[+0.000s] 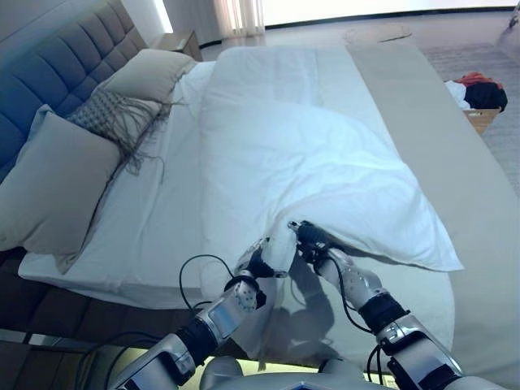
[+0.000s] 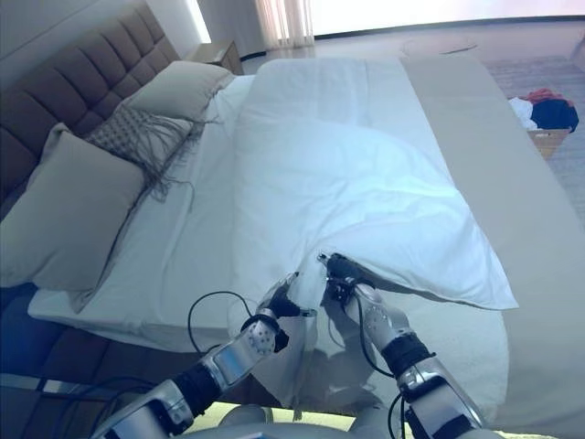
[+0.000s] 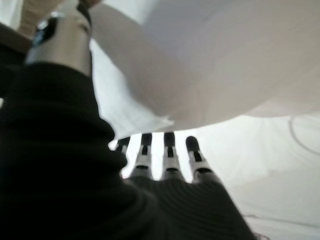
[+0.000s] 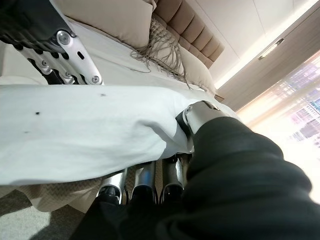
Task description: Make the bed neatly
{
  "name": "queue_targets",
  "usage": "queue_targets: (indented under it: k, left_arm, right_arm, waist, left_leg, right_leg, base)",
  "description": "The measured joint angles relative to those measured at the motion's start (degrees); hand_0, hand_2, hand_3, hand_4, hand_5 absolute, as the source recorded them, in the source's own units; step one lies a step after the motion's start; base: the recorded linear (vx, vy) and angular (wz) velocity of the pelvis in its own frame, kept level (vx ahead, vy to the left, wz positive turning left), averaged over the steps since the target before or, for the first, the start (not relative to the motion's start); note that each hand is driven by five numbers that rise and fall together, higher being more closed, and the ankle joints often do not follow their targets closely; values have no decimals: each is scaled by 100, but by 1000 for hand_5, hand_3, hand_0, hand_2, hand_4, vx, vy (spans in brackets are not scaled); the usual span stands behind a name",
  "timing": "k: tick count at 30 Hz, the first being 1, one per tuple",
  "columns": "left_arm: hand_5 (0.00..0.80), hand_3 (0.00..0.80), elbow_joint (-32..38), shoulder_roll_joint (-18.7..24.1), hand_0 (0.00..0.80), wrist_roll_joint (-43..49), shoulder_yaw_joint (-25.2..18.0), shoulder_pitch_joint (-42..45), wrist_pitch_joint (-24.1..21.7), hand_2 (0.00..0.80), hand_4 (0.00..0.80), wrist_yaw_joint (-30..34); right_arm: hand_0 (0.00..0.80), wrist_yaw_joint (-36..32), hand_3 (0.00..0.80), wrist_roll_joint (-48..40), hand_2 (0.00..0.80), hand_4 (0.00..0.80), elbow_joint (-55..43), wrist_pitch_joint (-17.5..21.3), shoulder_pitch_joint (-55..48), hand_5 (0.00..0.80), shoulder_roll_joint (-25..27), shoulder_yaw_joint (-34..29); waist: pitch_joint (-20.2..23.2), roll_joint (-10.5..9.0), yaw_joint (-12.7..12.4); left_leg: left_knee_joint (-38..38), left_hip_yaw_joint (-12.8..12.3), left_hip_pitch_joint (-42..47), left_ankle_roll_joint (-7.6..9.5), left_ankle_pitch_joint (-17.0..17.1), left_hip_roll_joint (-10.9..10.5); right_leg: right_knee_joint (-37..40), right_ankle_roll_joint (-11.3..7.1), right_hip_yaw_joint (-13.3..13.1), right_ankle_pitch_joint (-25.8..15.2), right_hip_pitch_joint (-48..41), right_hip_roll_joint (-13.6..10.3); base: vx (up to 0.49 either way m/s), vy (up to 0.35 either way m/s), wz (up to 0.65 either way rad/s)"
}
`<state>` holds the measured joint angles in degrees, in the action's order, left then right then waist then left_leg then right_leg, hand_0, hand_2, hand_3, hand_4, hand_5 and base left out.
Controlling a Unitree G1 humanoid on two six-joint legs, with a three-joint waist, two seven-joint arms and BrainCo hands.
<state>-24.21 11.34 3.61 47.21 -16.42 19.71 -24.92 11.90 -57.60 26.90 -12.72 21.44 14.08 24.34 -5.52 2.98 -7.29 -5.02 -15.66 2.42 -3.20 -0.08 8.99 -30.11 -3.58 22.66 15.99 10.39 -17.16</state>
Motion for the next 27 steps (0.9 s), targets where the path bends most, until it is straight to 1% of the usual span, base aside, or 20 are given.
queue_targets:
  k: [4,7,12,14,18,21,22,24,25,27]
  left_arm:
    - [0,0,-59,-16,0,2,0,4,-8,0,0,-59]
    - [0,0,-205,-30,0,-2,1,27,-28,0,0,-216]
    - [0,0,-293,-20,0,-82,-9,62,-32,0,0,-381]
    - [0,0,-293,-23,0,-146,-10,65,-34,0,0,-389]
    - [0,0,-369,-26,0,-269,-23,75,-51,0,0,-366]
    - [0,0,-383,-20,0,-291,-27,81,-38,0,0,-158]
    - [185,185,-382,-31,185,-335,-47,81,-32,185,185,-38]
    - [744,744,-382,-56,744,-340,-55,81,-19,744,744,174]
    - [800,800,-382,-63,800,-339,-66,80,-15,800,800,270]
    - [800,800,-381,-87,800,-339,-117,78,-14,800,800,370]
  right_arm:
    - [800,1,800,86,800,800,-46,3,33,800,-5,12]
    - [800,19,800,185,800,800,-96,3,34,800,-18,17]
    - [800,120,800,184,800,800,-96,5,88,800,-70,128]
    - [800,123,800,184,800,800,-96,8,94,800,-111,128]
    - [800,176,800,184,800,800,-96,9,101,800,-252,148]
    - [800,254,800,184,800,800,-96,11,103,800,-261,240]
    - [800,295,800,183,800,800,-96,10,116,800,-265,241]
    - [800,335,800,184,800,800,-96,9,122,800,-268,242]
    - [800,347,800,184,800,800,-96,6,122,800,-268,242]
    - [800,353,800,184,800,800,-96,-1,122,800,-264,245]
  waist:
    - [-48,-45,-10]
    - [-77,-67,-17]
    - [-173,-67,-93]
    - [-173,-67,-161]
    - [-172,-69,-180]
    - [-169,-71,-202]
    - [-168,-71,-206]
    - [-167,-72,-210]
    - [-165,-73,-209]
    - [-160,-70,-197]
  left_leg:
    - [-20,5,1,0,0,5]
    - [-25,9,32,-1,0,7]
    - [-33,10,197,-1,1,25]
    - [-39,10,199,-1,1,28]
    - [-41,13,245,-1,1,40]
    - [-44,13,304,-1,1,43]
    - [-42,12,300,-1,1,41]
    - [-37,10,294,-1,1,35]
    - [-38,10,295,-1,1,26]
    - [-38,8,296,-1,1,-1]
  right_leg:
    - [15,15,26,7,-29,0]
    - [52,16,64,7,-104,-2]
    - [130,14,154,7,-337,1]
    - [134,14,170,7,-352,1]
    - [175,13,297,8,-504,-8]
    - [197,6,361,11,-626,-19]
    - [191,2,377,14,-630,-28]
    - [174,2,397,14,-629,-41]
    - [155,-2,398,16,-625,-57]
    - [128,-14,399,24,-618,-90]
  base:
    - [0,0,0]
    - [23,15,2]
    - [50,33,2]
    - [47,28,6]
    - [46,24,12]
    - [37,33,11]
    - [32,27,12]
    - [27,11,7]
    - [20,-8,5]
    - [7,-9,2]
